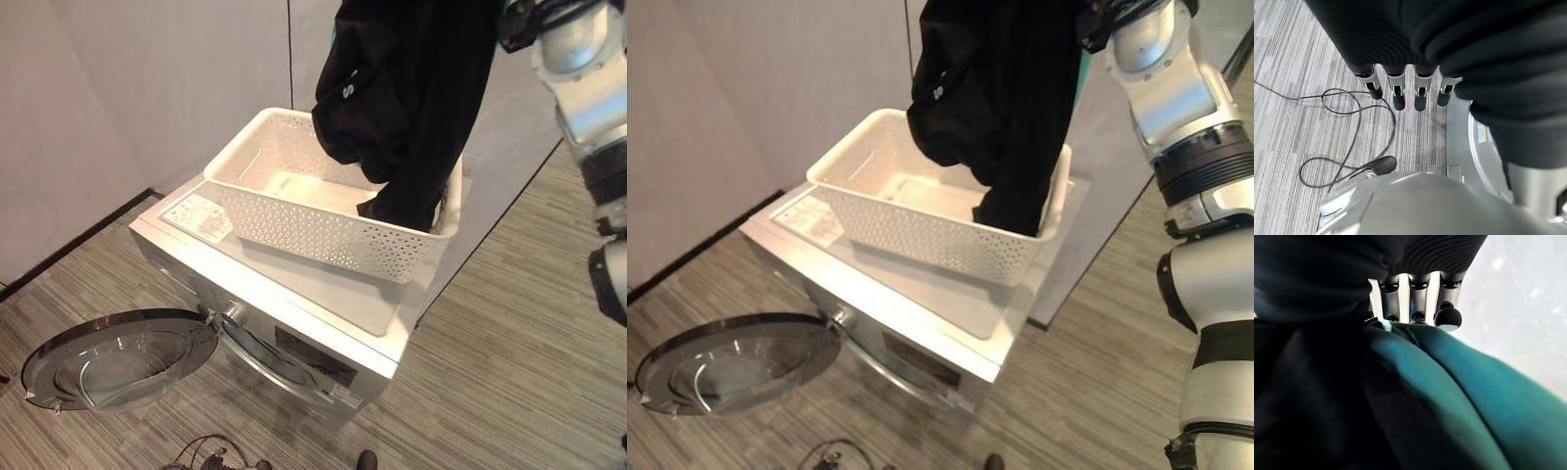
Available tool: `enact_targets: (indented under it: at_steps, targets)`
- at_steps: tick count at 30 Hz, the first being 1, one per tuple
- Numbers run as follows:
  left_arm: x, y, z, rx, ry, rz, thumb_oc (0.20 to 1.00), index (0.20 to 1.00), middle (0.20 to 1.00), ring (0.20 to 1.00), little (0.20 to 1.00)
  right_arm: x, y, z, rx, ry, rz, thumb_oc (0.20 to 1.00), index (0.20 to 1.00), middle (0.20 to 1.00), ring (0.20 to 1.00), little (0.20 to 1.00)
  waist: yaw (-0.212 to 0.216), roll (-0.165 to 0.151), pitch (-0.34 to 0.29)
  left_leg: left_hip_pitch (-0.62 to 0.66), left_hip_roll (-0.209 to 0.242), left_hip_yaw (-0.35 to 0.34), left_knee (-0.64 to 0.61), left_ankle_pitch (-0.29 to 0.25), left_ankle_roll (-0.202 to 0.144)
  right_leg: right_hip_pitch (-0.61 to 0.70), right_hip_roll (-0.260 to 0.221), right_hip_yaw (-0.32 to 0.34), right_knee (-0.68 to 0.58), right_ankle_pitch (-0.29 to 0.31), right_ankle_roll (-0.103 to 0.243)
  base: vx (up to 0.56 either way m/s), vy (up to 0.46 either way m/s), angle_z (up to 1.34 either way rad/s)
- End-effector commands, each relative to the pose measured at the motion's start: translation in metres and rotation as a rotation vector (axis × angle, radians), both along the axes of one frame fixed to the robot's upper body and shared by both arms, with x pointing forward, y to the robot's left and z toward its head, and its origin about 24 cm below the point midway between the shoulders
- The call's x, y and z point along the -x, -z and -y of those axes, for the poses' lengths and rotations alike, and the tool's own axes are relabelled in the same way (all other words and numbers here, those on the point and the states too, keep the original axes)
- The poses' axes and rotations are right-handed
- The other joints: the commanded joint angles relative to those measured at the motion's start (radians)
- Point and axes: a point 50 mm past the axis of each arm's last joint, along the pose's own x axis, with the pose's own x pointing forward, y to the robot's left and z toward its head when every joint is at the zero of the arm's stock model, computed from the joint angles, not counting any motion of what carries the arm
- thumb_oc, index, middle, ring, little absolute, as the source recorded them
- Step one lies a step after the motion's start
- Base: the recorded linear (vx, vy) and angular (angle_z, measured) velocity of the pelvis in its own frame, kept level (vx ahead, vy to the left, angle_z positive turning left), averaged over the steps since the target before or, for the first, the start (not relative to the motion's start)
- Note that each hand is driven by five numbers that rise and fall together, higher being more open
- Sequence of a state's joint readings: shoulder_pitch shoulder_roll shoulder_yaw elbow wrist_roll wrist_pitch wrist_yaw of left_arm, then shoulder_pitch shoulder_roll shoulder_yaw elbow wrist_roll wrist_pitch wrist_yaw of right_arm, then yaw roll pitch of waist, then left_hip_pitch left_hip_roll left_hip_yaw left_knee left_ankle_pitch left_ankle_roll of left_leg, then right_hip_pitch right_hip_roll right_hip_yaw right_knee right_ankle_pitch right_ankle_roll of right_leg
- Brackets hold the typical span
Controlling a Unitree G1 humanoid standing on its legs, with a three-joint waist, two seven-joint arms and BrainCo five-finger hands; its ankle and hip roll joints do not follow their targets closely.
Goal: Grab the laundry basket,head to the washer,open it,put in the laundry and shut it.
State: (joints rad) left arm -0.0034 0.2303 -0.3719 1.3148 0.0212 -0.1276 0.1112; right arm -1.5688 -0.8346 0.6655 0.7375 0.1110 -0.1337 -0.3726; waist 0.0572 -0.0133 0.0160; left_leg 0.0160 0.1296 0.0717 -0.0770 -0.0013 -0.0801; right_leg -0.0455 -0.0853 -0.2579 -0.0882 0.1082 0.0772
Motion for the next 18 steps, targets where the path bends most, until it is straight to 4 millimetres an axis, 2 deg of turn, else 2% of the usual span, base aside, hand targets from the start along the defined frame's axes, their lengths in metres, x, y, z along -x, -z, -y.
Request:
enact_targets:
  at_steps: [1, 2, 4, 5, 9, 10, 11, 14, 18]
  targets:
    - [-0.003, -0.005, -0.027, -0.112, 0.059, -0.034, 1.000, 1.000, 1.000, 1.000, 1.000, 0.055, -0.078, 0.023, -0.128, 0.016, 0.316, 0.200, 0.200, 0.200, 0.200, 0.200, 0.036, -0.125, -0.047, 0.032, -0.045, -0.003, -0.003, -0.032, 0.009, 0.122, -0.032, 0.034, 0.035, -0.143, 0.048, 0.00, 0.049, 0.08]
    - [-0.003, -0.005, -0.027, -0.112, 0.059, -0.034, 1.000, 1.000, 1.000, 1.000, 1.000, 0.056, -0.079, 0.023, -0.127, 0.016, 0.317, 0.200, 0.200, 0.200, 0.200, 0.200, 0.036, -0.125, -0.047, 0.031, -0.046, -0.004, -0.003, -0.032, 0.009, 0.122, -0.033, 0.034, 0.035, -0.143, 0.049, 0.00, 0.039, 0.09]
    - [-0.001, -0.006, -0.030, -0.126, 0.039, -0.044, 1.000, 1.000, 1.000, 1.000, 1.000, 0.077, -0.091, 0.035, -0.132, 0.031, 0.405, 0.200, 0.200, 0.200, 0.200, 0.200, 0.032, -0.137, -0.053, 0.032, -0.052, -0.007, -0.001, -0.038, 0.013, 0.121, -0.040, 0.030, 0.044, -0.143, 0.053, 0.00, 0.062, 0.08]
    - [-0.001, -0.006, -0.030, -0.126, 0.040, -0.043, 1.000, 1.000, 1.000, 1.000, 1.000, 0.077, -0.091, 0.035, -0.132, 0.032, 0.406, 0.200, 0.200, 0.200, 0.200, 0.200, 0.032, -0.138, -0.052, 0.032, -0.053, -0.007, 0.000, -0.038, 0.014, 0.121, -0.041, 0.030, 0.045, -0.143, 0.054, 0.00, 0.075, 0.11]
    - [0.003, -0.007, -0.036, -0.141, 0.024, -0.055, 1.000, 1.000, 1.000, 1.000, 1.000, 0.109, -0.103, 0.060, -0.124, 0.104, 0.510, 0.200, 0.200, 0.200, 0.200, 0.200, 0.010, -0.147, -0.061, 0.038, -0.070, -0.004, 0.000, -0.051, 0.026, 0.109, -0.057, 0.035, 0.072, -0.138, 0.065, -0.01, 0.085, 0.08]
    - [0.002, -0.007, -0.036, -0.141, 0.025, -0.055, 1.000, 1.000, 1.000, 1.000, 1.000, 0.110, -0.104, 0.060, -0.124, 0.104, 0.510, 0.200, 0.200, 0.200, 0.200, 0.200, 0.012, -0.146, -0.060, 0.038, -0.070, -0.004, 0.000, -0.051, 0.027, 0.108, -0.058, 0.035, 0.072, -0.138, 0.066, -0.02, 0.101, -0.01]
    - [0.004, -0.007, -0.038, -0.147, 0.031, -0.059, 1.000, 1.000, 1.000, 1.000, 1.000, 0.117, -0.106, 0.071, -0.096, 0.179, 0.517, 0.200, 0.200, 0.200, 0.200, 0.200, 0.001, -0.148, -0.061, 0.040, -0.076, 0.001, 0.000, -0.055, 0.030, 0.102, -0.064, 0.041, 0.078, -0.134, 0.070, -0.02, 0.081, -0.13]
    - [0.006, -0.007, -0.040, -0.149, 0.027, -0.064, 1.000, 1.000, 1.000, 1.000, 1.000, 0.122, -0.103, 0.087, -0.094, 0.251, 0.501, 0.200, 0.200, 0.200, 0.200, 0.200, -0.013, -0.144, -0.062, 0.047, -0.086, 0.015, -0.002, -0.062, 0.038, 0.095, -0.073, 0.055, 0.079, -0.126, 0.077, -0.01, 0.089, -0.15]
    - [0.012, -0.007, -0.042, -0.154, 0.006, -0.074, 1.000, 1.000, 1.000, 1.000, 1.000, 0.135, -0.093, 0.115, -0.054, 0.431, 0.513, 0.200, 0.200, 0.200, 0.200, 0.200, -0.041, -0.131, -0.057, 0.055, -0.097, 0.044, -0.006, -0.073, 0.050, 0.074, -0.086, 0.083, 0.077, -0.106, 0.091, -0.03, 0.078, -0.38]
